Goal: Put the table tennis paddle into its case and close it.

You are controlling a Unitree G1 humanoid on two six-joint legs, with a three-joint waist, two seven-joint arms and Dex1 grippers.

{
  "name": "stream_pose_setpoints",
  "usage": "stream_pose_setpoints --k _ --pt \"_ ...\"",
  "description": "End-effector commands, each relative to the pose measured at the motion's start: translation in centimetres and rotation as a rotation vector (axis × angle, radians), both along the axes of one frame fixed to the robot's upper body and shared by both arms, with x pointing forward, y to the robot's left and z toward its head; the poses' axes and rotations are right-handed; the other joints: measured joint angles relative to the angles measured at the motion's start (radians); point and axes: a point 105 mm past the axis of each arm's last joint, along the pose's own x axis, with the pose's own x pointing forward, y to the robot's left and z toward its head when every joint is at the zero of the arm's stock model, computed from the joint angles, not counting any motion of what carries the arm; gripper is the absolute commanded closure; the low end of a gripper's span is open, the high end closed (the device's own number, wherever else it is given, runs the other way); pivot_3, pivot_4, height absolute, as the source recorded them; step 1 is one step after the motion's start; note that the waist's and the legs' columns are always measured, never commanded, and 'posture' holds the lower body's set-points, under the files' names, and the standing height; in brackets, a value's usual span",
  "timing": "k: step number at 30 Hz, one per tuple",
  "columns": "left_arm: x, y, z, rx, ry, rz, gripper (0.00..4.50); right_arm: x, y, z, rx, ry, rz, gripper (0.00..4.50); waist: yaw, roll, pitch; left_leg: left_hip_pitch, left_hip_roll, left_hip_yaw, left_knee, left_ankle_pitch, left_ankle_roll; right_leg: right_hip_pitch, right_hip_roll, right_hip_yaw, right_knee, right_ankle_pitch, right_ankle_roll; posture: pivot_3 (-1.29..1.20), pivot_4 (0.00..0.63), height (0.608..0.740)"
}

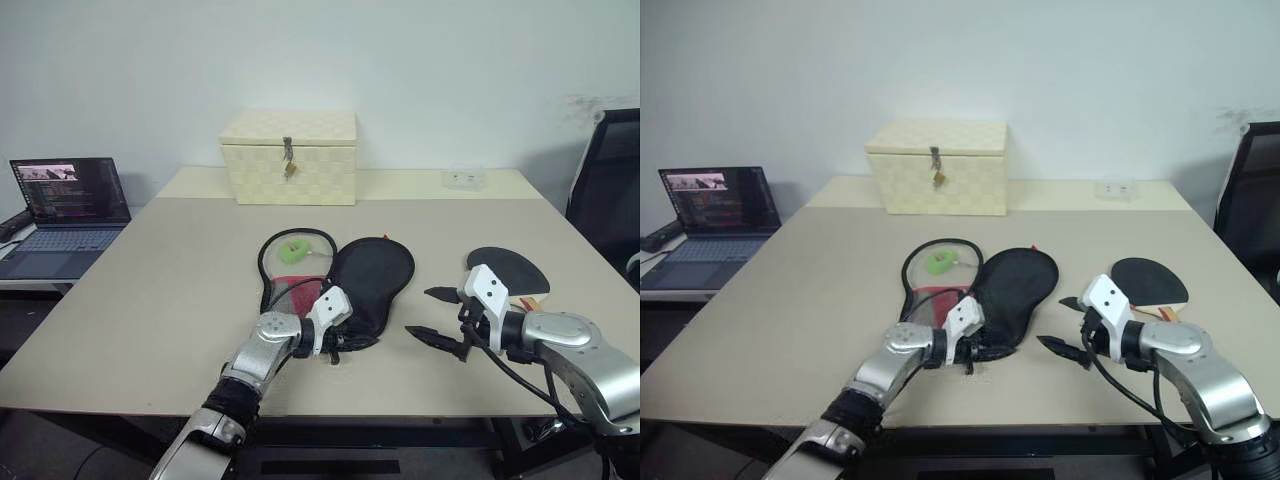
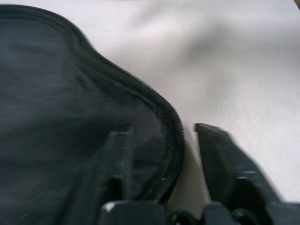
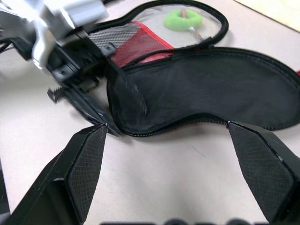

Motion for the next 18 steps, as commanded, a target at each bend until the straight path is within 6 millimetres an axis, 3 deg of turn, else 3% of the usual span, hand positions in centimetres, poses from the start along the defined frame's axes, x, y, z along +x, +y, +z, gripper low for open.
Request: stream_pose_setpoints --k 1,4,12,18 --pt "-1.8 1.1 3.7 -0.135 -0.033 -0.052 1.30 1.2 -0.2 1.2 0.072 0.002 -0.071 0.00 -0.002 0.000 0.000 0.000 0.000 0.000 0.000 0.000 0.000 0.000 0.000 0.000 0.000 0.000 0.000 0.00 0.150 0.740" --pt "-3.4 3.6 4.8 -0.154 -0.006 -0.047 1.30 2.7 0.2 1.0 0.150 0.069 -0.150 0.00 -0.010 0.000 0.000 0.001 0.002 0.000 -0.001 0.000 0.000 0.000 -0.001 0.002 0.001 0.000 -0.001 0.00 0.150 0.740" --pt "-3.4 10.4 5.2 -0.074 -0.022 0.162 1.30 6.3 1.4 -2.0 0.220 0.272 -0.347 0.00 -0.008 0.000 0.000 0.003 0.002 0.001 -0.001 0.000 0.000 0.000 -0.001 0.002 0.001 -0.001 -0.002 0.00 0.150 0.740" --pt "-3.9 11.7 5.6 -0.058 -0.034 0.220 1.30 7.1 3.3 -3.6 0.222 0.343 -0.358 0.00 -0.003 0.000 0.000 0.002 0.001 0.001 -0.004 0.000 0.000 -0.001 -0.002 0.002 0.000 -0.001 -0.002 0.00 0.150 0.740"
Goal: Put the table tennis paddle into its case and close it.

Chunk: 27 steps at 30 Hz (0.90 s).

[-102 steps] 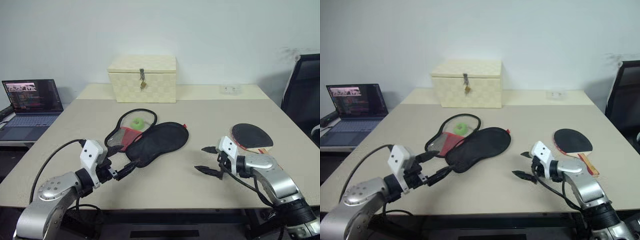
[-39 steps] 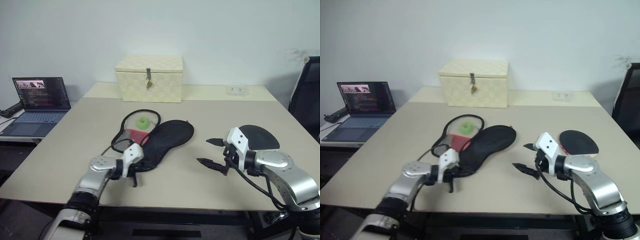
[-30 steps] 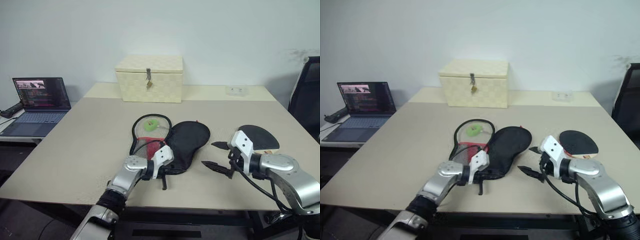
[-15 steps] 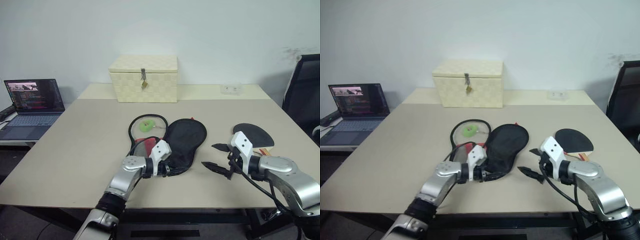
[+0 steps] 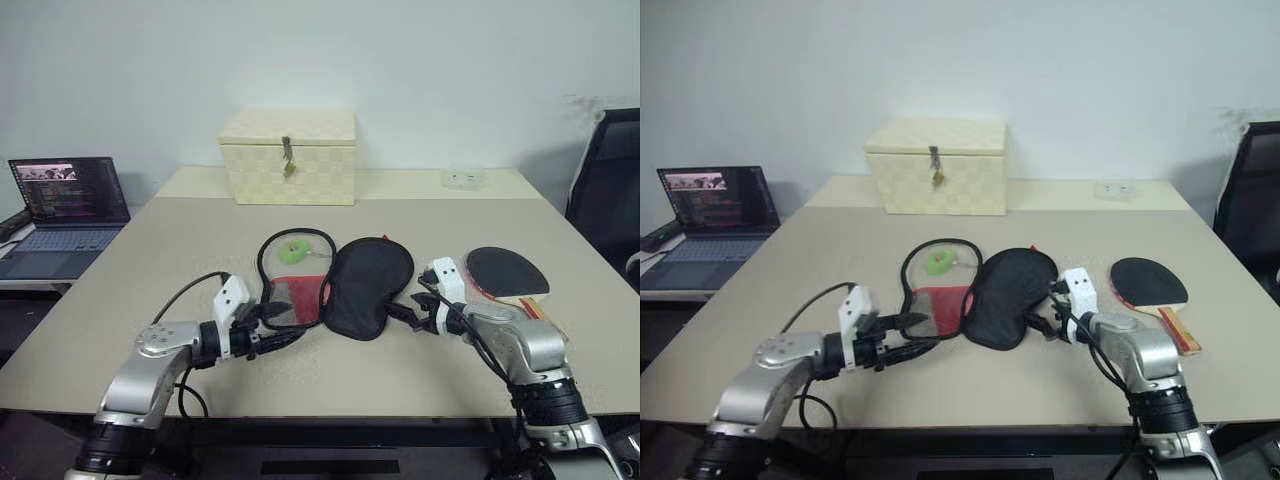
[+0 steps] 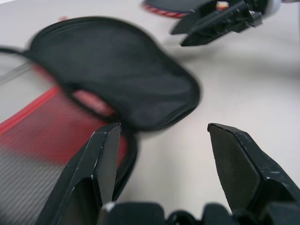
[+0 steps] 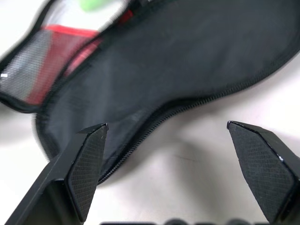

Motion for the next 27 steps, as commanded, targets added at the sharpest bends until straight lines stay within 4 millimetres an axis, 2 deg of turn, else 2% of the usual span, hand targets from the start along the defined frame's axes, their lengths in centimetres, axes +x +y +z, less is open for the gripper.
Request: stream_pose_setpoints --k 1,6,11,15,22,25,27 --pt "-0.3 0.1 1.6 0.000 -0.062 0.014 1.30 0.5 1.6 0.5 -0.007 -0.012 0.025 0.00 0.000 0.000 0.000 0.000 0.000 0.000 0.000 0.000 0.000 0.000 0.000 0.000 0.000 0.000 0.000 0.00 0.150 0.740" --pt "-0.3 0.1 1.8 0.002 -0.071 0.027 1.30 0.6 4.9 0.7 0.006 -0.020 0.099 0.00 -0.002 0.000 0.000 0.001 0.001 0.000 0.000 0.000 0.000 0.000 0.000 0.000 0.001 0.000 0.000 0.00 0.150 0.740" --pt "-0.2 -0.2 2.0 0.000 -0.076 0.029 1.30 1.1 7.0 1.6 0.064 -0.036 0.116 0.00 -0.006 0.000 0.000 0.001 0.001 0.001 -0.001 0.000 0.000 0.000 0.000 0.000 0.001 0.000 0.000 0.00 0.150 0.740" --pt "-0.3 -0.6 2.4 -0.006 -0.087 0.009 1.25 1.9 6.7 1.6 0.060 -0.047 0.073 0.98 -0.006 0.000 0.000 0.001 0.001 0.001 -0.001 0.000 0.000 0.000 0.000 0.000 0.001 0.000 0.000 0.00 0.150 0.740" --pt "-0.2 -0.3 3.6 0.004 -0.116 -0.020 1.25 1.6 4.3 0.8 0.051 0.004 0.037 3.39 -0.005 0.000 0.000 0.001 0.001 0.000 -0.001 0.000 0.000 0.000 0.000 0.000 0.001 0.000 0.000 0.00 0.150 0.740" --pt "-0.1 -0.4 3.9 0.019 -0.124 -0.042 1.25 1.2 2.5 0.2 0.030 0.026 0.016 4.49 -0.004 0.000 0.000 0.001 0.001 0.000 -0.001 0.000 0.000 0.000 0.000 0.000 0.001 0.000 0.000 0.00 0.150 0.740" --pt "0.0 -0.6 3.9 0.023 -0.127 -0.052 1.25 1.0 1.7 0.1 0.022 0.032 0.006 4.49 -0.005 0.000 0.000 0.001 0.001 0.001 -0.001 0.000 0.000 0.000 0.000 0.000 0.000 0.000 0.000 0.00 0.150 0.740"
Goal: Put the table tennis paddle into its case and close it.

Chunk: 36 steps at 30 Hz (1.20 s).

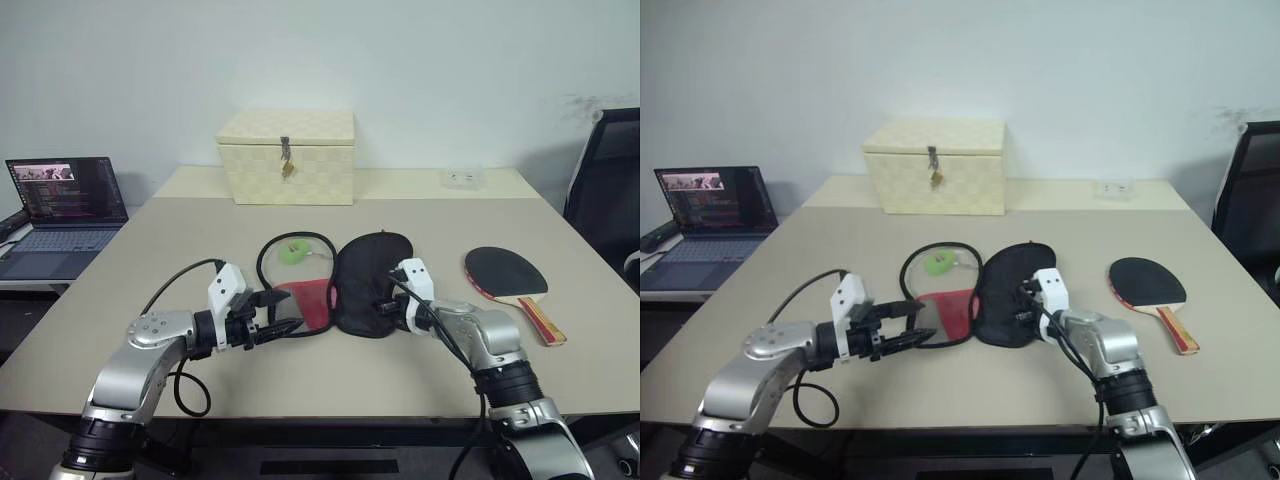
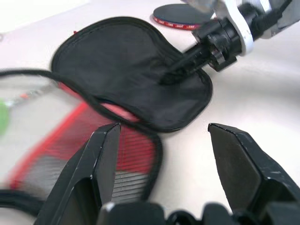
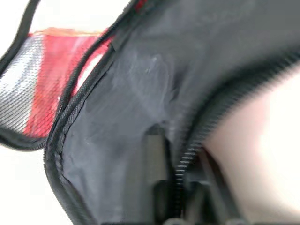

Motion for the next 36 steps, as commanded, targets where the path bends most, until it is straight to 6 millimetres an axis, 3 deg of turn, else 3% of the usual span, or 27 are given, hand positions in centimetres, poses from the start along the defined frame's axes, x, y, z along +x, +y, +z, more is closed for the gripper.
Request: stream_pose_setpoints --k 1,11,21,25,28,32,34,35,36 --pt "0.0 -0.4 1.2 0.005 -0.052 -0.034 1.25 -0.2 -1.3 1.4 0.007 -0.041 -0.009 4.49 0.000 0.000 0.000 0.000 0.000 0.000 0.000 0.000 0.000 0.000 0.000 0.000 0.000 0.000 0.000 0.00 0.150 0.740" --pt "0.7 -0.8 1.2 0.016 -0.062 -0.065 1.25 0.6 -4.2 2.4 -0.029 -0.065 -0.064 4.49 0.000 0.000 0.000 0.000 0.000 0.000 0.000 0.000 0.000 0.000 0.000 0.000 -0.001 0.000 0.000 0.00 0.150 0.740" --pt "0.8 -0.7 1.9 -0.015 -0.068 -0.082 1.25 0.8 -4.3 2.8 -0.021 -0.055 -0.048 4.49 0.000 0.000 0.000 0.000 0.000 0.000 0.000 0.000 0.000 0.000 0.001 0.000 -0.001 0.000 0.000 0.00 0.150 0.740" --pt "0.8 -0.7 2.4 -0.036 -0.076 -0.086 1.25 0.8 -4.6 3.3 -0.018 -0.066 -0.047 3.52 -0.001 0.000 0.000 0.000 0.000 0.000 0.000 0.000 0.000 0.000 0.001 0.000 -0.001 0.000 0.000 0.00 0.150 0.740" --pt "0.9 -0.7 2.5 -0.036 -0.079 -0.089 1.25 0.7 -5.1 3.9 -0.024 -0.081 -0.043 2.44 0.000 0.000 0.000 -0.001 0.000 0.000 0.000 0.000 0.000 0.000 0.001 0.000 -0.002 0.000 0.000 0.00 0.150 0.740" --pt "0.9 -0.9 2.7 -0.035 -0.087 -0.095 1.25 -1.0 -6.7 7.0 -0.022 -0.162 0.059 1.04 0.002 0.001 0.001 -0.002 -0.001 0.000 0.000 0.000 0.000 -0.001 0.001 0.000 -0.002 0.000 0.000 0.00 0.150 0.740" --pt "0.9 -1.0 2.7 -0.033 -0.090 -0.102 1.25 -1.7 -8.0 8.1 -0.050 -0.201 0.085 0.32 0.005 0.001 0.001 -0.002 -0.001 0.000 0.000 0.000 0.000 -0.001 0.001 -0.001 -0.004 0.000 0.000 0.00 0.150 0.740" --pt "0.9 -1.2 2.8 -0.032 -0.091 -0.111 1.25 -1.3 -9.8 8.3 -0.087 -0.211 0.020 0.03 0.006 0.001 0.001 -0.003 -0.001 -0.001 -0.001 0.000 0.001 -0.001 0.001 -0.001 -0.005 0.000 0.000 0.00 0.150 0.740" --pt "0.9 -1.4 2.8 -0.030 -0.092 -0.121 1.25 -0.8 -11.6 8.4 -0.119 -0.214 -0.049 0.03 0.007 0.000 0.001 -0.003 -0.001 -0.001 0.000 -0.001 0.001 0.000 0.001 -0.001 -0.005 0.000 0.000 0.00 0.150 0.740"
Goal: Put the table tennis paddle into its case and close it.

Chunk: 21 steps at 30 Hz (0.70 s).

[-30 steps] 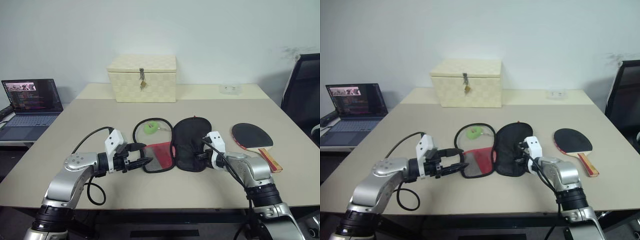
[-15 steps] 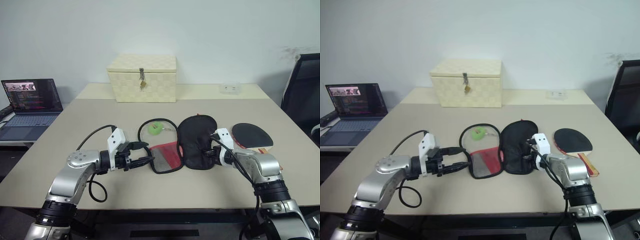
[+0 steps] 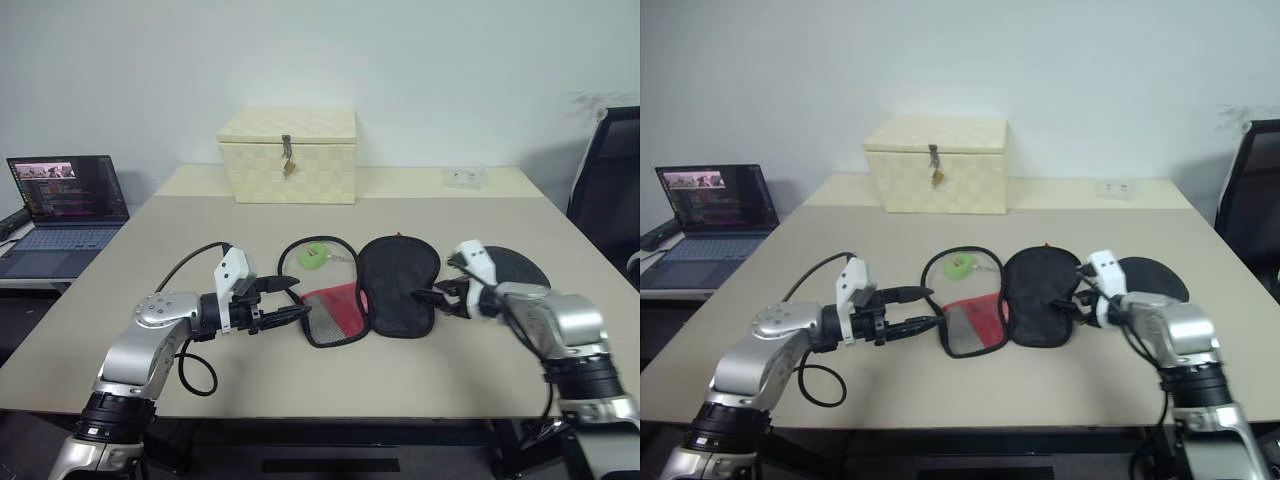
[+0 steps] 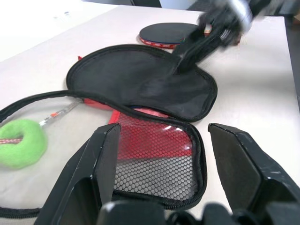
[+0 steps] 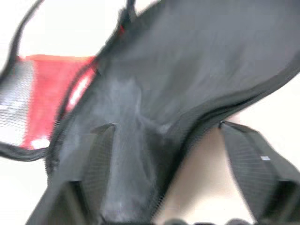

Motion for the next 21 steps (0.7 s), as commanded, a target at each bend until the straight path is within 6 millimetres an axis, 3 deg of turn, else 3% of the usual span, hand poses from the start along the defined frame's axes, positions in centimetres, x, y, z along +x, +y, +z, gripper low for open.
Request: stream_pose_setpoints --k 1,6,10,21 --pt "-0.1 -0.6 1.4 -0.007 -0.053 -0.039 1.25 0.7 -4.6 1.3 -0.051 -0.067 -0.152 0.03 0.001 -0.001 0.000 0.000 0.000 0.000 0.000 0.000 0.000 0.000 0.000 0.000 -0.001 0.000 0.000 0.00 0.150 0.740" --pt "0.0 -1.3 1.7 0.000 -0.059 -0.075 1.25 1.2 -10.6 -0.7 -0.147 -0.022 -0.374 0.03 0.001 -0.001 0.000 0.000 0.000 0.001 0.000 0.000 0.000 0.000 0.000 0.001 -0.001 0.000 0.000 0.00 0.150 0.740" --pt "0.2 -1.6 1.7 0.007 -0.063 -0.089 1.25 1.2 -13.1 -2.3 -0.179 0.008 -0.470 0.03 -0.005 0.000 0.000 0.000 0.000 0.002 0.000 0.000 0.000 0.000 0.000 0.002 -0.001 0.000 0.000 0.00 0.150 0.740" --pt "0.3 -1.6 1.6 0.014 -0.064 -0.097 1.25 0.4 -16.5 -4.8 -0.207 0.069 -0.577 0.03 -0.006 -0.001 0.000 0.000 0.000 0.002 0.000 0.000 0.000 0.001 0.001 0.001 -0.001 0.000 0.000 0.00 0.150 0.740"
